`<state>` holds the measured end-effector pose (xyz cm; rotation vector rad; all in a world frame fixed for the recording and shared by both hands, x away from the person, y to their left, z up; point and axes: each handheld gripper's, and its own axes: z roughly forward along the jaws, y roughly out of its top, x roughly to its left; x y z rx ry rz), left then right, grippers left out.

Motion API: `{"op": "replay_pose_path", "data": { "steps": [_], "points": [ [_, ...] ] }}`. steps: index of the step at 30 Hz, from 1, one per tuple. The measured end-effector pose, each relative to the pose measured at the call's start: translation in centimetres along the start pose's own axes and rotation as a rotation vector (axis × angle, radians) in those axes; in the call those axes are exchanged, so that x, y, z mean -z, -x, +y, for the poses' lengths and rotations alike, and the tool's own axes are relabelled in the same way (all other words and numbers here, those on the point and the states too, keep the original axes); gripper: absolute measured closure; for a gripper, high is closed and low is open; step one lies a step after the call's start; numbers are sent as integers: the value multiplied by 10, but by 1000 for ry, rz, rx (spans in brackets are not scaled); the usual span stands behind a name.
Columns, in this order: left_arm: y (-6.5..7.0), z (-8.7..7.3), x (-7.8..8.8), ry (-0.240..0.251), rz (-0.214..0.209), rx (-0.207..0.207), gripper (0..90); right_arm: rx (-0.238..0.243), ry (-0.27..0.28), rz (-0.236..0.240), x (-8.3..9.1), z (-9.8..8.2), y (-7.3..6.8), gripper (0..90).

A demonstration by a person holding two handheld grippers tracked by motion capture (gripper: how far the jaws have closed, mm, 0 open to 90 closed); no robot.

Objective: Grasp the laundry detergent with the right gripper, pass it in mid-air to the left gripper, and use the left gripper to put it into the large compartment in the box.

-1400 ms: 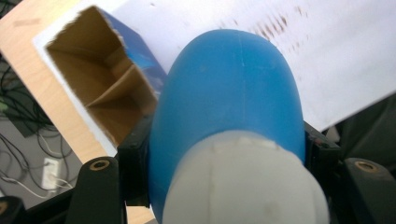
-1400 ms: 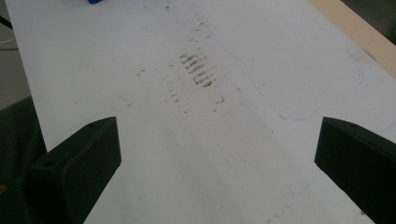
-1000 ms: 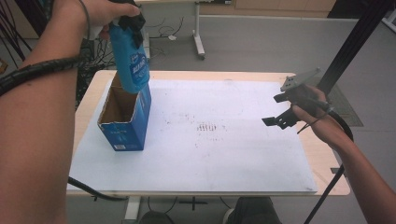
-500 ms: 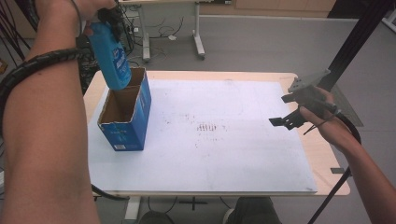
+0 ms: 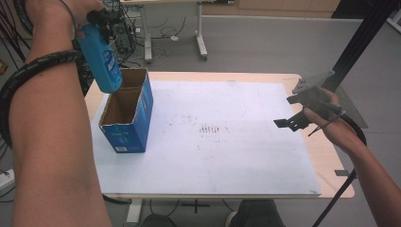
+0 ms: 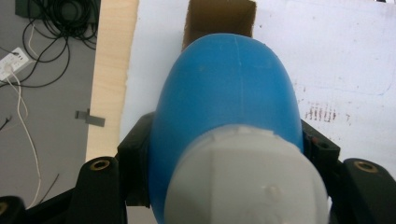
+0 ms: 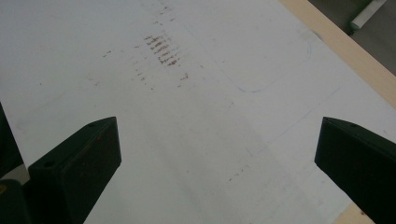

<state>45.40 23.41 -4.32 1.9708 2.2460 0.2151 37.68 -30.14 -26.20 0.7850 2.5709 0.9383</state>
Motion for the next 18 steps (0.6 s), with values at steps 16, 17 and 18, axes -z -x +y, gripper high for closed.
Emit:
{"op": "replay_pose_path", "data": {
  "steps": [16,17,18],
  "points": [
    [-4,0,-24,-19,-5,11,369,13,-17,-4,-2,0,-1,2],
    [-4,0,-26,-22,-5,7,369,11,-16,-4,-3,-1,-1,2],
    [-4,-1,-28,-23,-4,9,369,10,-18,-4,-3,-1,-1,2]
  ]
}}
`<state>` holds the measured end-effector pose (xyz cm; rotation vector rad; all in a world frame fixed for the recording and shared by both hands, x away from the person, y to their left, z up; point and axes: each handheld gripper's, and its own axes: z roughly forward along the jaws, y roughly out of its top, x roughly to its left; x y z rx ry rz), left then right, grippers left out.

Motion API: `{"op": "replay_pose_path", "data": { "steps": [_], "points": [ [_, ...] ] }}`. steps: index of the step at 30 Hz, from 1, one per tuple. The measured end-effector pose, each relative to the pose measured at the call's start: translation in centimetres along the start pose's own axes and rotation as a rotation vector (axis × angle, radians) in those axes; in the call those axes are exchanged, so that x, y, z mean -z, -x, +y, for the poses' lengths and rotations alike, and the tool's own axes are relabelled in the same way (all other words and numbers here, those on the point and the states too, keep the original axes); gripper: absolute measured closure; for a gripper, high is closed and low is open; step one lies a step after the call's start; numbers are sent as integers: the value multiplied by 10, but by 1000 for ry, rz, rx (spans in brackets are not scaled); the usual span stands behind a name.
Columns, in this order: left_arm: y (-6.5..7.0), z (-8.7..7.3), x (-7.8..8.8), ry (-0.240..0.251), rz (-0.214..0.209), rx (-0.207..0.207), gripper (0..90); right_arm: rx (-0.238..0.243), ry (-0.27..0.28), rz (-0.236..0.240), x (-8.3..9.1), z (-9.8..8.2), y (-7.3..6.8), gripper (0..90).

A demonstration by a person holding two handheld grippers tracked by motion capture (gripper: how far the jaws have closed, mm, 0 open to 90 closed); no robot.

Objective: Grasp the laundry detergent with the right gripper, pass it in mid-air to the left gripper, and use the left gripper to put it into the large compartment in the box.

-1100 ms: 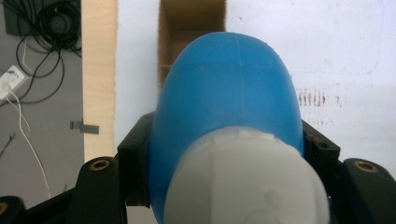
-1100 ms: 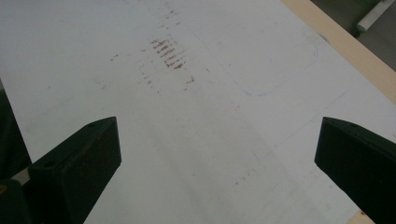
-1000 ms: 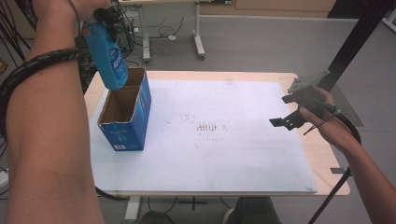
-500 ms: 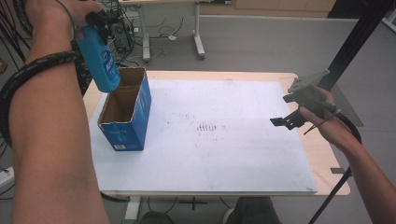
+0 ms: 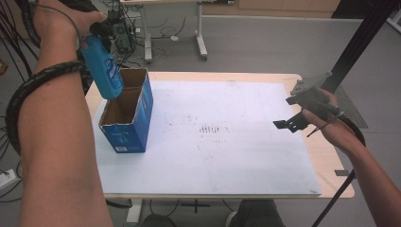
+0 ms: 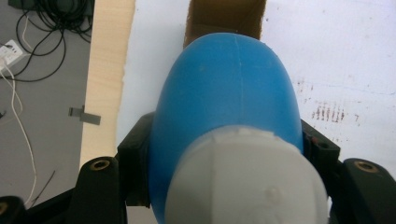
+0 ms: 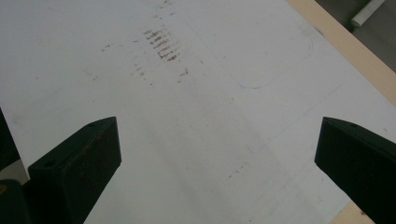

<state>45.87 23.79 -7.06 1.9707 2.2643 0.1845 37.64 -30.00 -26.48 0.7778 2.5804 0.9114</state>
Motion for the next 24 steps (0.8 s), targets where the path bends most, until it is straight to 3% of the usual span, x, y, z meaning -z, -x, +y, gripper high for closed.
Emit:
{"op": "replay_pose_path", "data": {
  "steps": [14,24],
  "points": [
    [-2,-3,-36,-18,-22,-1,369,-3,-8,0,-2,-4,-1,2],
    [-2,-10,-67,-42,-16,-26,369,-2,-14,-1,-4,-4,-2,2]
  ]
}}
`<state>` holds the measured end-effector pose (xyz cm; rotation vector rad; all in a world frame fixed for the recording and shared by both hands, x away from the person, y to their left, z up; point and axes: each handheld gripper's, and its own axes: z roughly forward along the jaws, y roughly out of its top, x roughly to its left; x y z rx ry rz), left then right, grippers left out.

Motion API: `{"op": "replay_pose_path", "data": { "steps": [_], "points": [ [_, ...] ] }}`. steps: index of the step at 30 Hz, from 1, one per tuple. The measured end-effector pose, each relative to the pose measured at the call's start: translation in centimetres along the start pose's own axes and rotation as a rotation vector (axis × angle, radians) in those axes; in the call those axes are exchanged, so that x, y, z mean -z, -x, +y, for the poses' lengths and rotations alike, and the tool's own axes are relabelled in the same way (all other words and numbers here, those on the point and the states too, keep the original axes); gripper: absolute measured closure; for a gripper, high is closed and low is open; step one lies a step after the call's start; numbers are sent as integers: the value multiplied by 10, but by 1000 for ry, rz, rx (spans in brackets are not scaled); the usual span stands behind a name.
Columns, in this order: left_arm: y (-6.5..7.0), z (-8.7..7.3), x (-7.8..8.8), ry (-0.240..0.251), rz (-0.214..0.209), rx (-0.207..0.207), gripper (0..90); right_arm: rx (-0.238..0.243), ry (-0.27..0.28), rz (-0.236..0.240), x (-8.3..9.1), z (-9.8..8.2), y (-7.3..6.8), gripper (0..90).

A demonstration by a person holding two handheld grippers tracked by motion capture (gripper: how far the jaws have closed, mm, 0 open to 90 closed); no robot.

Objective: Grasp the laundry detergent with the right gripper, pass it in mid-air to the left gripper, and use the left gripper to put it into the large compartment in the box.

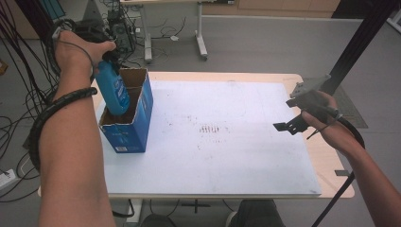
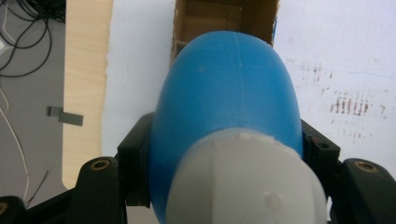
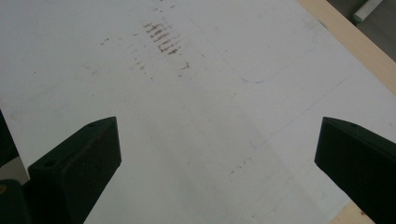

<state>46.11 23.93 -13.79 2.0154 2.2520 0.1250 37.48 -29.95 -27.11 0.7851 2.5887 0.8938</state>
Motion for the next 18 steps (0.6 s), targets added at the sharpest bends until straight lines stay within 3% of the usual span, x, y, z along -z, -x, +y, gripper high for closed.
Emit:
{"op": "replay_pose_path", "data": {
  "steps": [18],
  "points": [
    [3,-9,-50,-15,5,-28,369,16,-18,-2,-6,1,-3,2]
  ]
}}
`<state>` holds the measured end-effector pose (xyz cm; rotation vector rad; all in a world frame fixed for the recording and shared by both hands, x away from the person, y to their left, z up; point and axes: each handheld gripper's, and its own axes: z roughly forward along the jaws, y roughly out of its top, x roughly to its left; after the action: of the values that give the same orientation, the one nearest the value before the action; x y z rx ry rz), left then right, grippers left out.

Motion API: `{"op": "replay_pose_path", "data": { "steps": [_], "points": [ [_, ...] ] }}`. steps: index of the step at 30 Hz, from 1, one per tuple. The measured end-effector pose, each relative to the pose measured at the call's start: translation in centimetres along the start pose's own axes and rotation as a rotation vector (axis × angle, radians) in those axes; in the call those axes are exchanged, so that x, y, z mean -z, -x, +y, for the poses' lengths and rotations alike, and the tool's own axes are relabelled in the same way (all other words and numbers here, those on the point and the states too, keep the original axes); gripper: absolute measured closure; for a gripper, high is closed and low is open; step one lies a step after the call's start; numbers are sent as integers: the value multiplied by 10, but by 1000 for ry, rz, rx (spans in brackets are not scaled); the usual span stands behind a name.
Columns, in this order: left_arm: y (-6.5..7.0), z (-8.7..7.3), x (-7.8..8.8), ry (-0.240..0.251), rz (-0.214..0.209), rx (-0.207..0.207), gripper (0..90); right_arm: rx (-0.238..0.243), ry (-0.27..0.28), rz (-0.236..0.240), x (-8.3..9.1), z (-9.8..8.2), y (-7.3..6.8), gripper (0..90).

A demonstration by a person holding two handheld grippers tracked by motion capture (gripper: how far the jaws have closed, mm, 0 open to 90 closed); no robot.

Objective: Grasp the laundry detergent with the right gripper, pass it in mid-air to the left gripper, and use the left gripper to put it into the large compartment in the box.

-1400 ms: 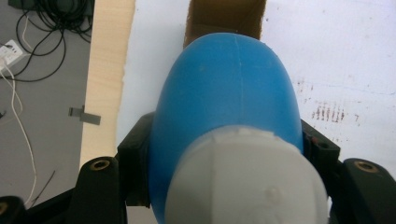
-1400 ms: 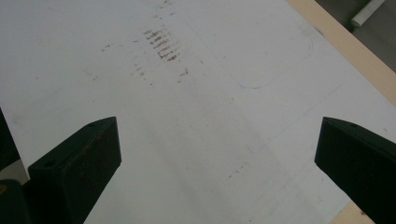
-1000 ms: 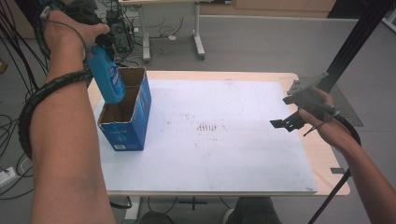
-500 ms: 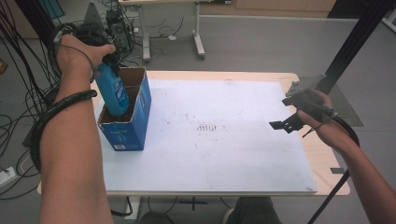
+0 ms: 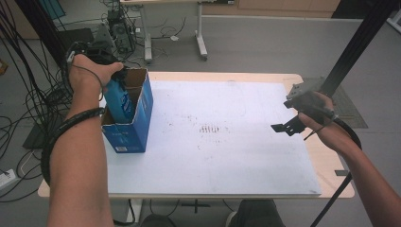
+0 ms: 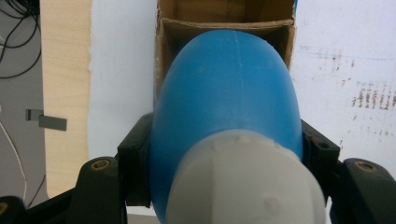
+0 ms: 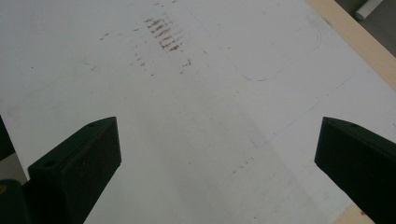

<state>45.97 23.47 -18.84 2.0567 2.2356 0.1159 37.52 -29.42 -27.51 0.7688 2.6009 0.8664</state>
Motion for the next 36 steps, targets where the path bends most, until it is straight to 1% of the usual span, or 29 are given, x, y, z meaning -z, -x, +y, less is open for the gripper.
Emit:
{"op": "replay_pose_path", "data": {
  "steps": [7,13,19,23,28,36],
  "points": [
    [3,-2,-17,4,17,-4,369,-7,-7,-5,1,-3,2,2],
    [5,-5,-31,-3,7,-6,369,-10,-10,-7,2,-5,3,2],
    [9,-6,-42,-6,18,-22,369,-11,-12,-6,1,-6,3,2],
    [9,-7,-48,-9,12,-19,369,-14,-14,-8,0,-8,4,2],
    [9,-8,-58,-5,20,-24,369,-21,-17,-9,0,-10,5,2],
    [6,-12,-69,-14,18,-29,369,-27,-13,-9,-2,-11,5,2]
  ]
}}
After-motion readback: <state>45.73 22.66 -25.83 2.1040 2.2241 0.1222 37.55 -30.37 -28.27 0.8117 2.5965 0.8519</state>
